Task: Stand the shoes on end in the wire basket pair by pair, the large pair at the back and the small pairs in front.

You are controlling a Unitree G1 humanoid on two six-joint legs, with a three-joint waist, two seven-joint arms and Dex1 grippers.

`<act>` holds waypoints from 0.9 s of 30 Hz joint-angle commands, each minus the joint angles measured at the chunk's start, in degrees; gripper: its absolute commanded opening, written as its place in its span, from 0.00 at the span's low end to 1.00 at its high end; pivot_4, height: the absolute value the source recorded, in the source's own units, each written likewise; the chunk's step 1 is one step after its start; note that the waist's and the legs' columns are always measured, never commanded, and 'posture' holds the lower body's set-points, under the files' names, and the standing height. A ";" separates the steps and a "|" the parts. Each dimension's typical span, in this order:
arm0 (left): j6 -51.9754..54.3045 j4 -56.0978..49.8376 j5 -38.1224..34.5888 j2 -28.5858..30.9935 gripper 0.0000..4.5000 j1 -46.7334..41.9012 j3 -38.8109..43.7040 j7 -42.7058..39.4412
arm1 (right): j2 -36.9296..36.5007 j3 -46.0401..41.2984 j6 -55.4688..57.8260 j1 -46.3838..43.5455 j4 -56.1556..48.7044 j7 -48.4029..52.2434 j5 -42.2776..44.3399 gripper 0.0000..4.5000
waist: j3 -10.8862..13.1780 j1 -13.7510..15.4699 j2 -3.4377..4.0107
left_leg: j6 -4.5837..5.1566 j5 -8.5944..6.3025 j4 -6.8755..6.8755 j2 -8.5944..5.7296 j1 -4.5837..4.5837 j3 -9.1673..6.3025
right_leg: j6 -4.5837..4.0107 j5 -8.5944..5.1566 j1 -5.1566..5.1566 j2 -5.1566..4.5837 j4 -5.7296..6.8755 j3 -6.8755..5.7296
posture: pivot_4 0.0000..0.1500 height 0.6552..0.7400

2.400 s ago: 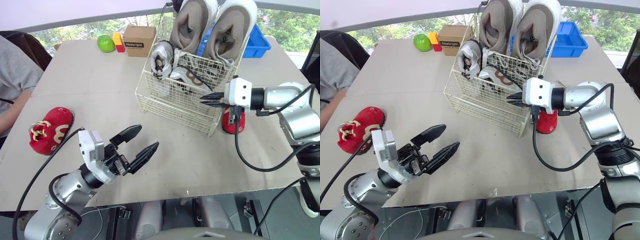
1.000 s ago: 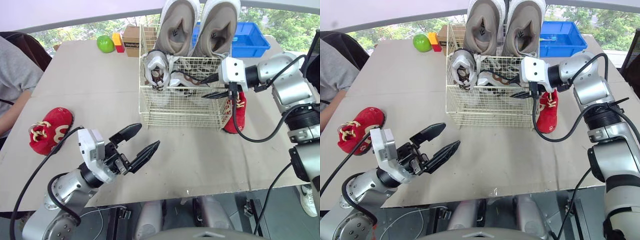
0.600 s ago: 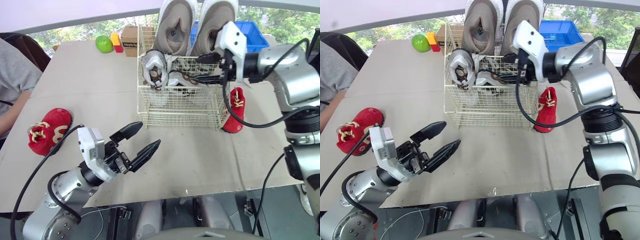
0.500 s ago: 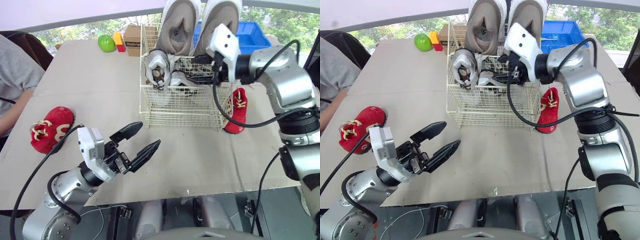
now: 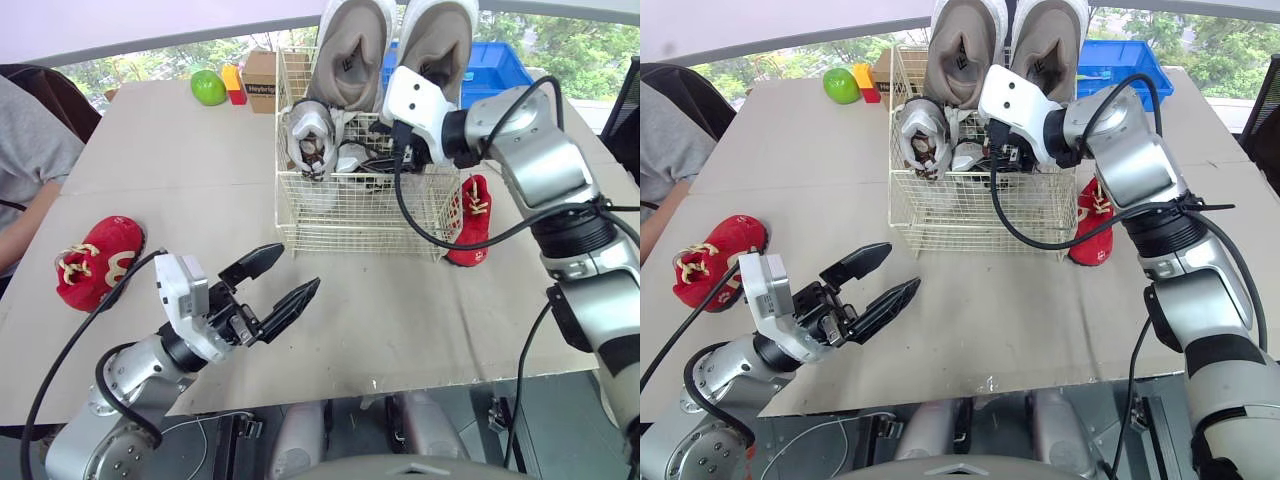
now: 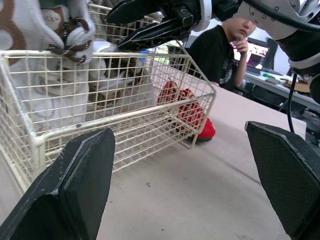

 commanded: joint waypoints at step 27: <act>-4.84 0.54 6.01 -5.82 1.00 -0.87 -6.98 -0.21 | 5.14 6.38 -9.91 -8.56 14.80 9.60 -10.53 0.51 | -0.06 -0.20 0.01 | 0.00 0.00 -0.01 0.04 0.12 0.02 | -0.01 0.00 0.01 0.05 0.08 0.03 | 1.00 1.00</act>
